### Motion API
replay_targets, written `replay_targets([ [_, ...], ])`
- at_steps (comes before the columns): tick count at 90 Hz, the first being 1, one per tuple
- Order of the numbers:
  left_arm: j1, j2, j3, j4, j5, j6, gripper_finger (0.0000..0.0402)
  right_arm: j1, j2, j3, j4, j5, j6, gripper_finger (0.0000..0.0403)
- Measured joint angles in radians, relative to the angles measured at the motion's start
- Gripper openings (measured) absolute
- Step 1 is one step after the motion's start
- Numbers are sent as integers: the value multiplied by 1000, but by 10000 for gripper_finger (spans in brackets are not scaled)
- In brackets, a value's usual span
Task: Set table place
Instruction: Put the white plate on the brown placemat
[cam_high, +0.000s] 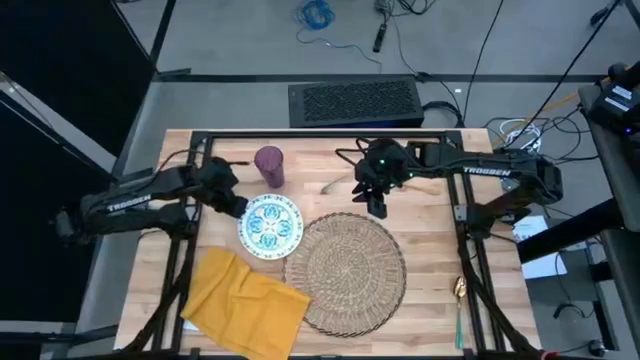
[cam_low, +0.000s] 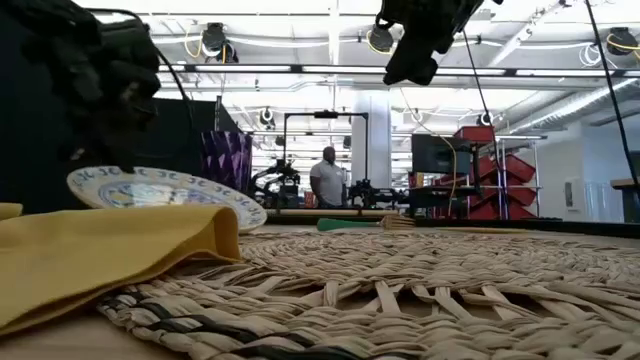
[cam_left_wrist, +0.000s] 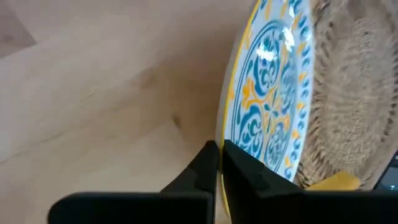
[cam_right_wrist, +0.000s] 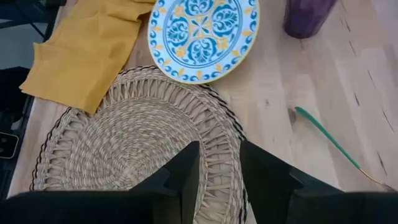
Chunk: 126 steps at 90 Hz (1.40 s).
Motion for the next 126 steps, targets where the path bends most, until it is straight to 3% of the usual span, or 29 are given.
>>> replay_targets([
  [20, -38, -106, 1, 14, -1, -65, 0, 0, 0, 0, 5, 0, 15, 102],
  [37, -70, -118, 1, 70, -28, -106, 0, 0, 10, 0, 62, -1, 60, 102],
  [61, -109, -42, 2, 155, -41, -103, 0, 8, 167, 1, 167, 0, 100, 102],
  [90, -121, 7, 2, 230, -47, -86, 0, 7, 375, 1, 415, -2, 114, 102],
  [126, -121, 89, 3, 396, -43, -76, 0, -22, 479, 1, 566, -5, 119, 102],
])
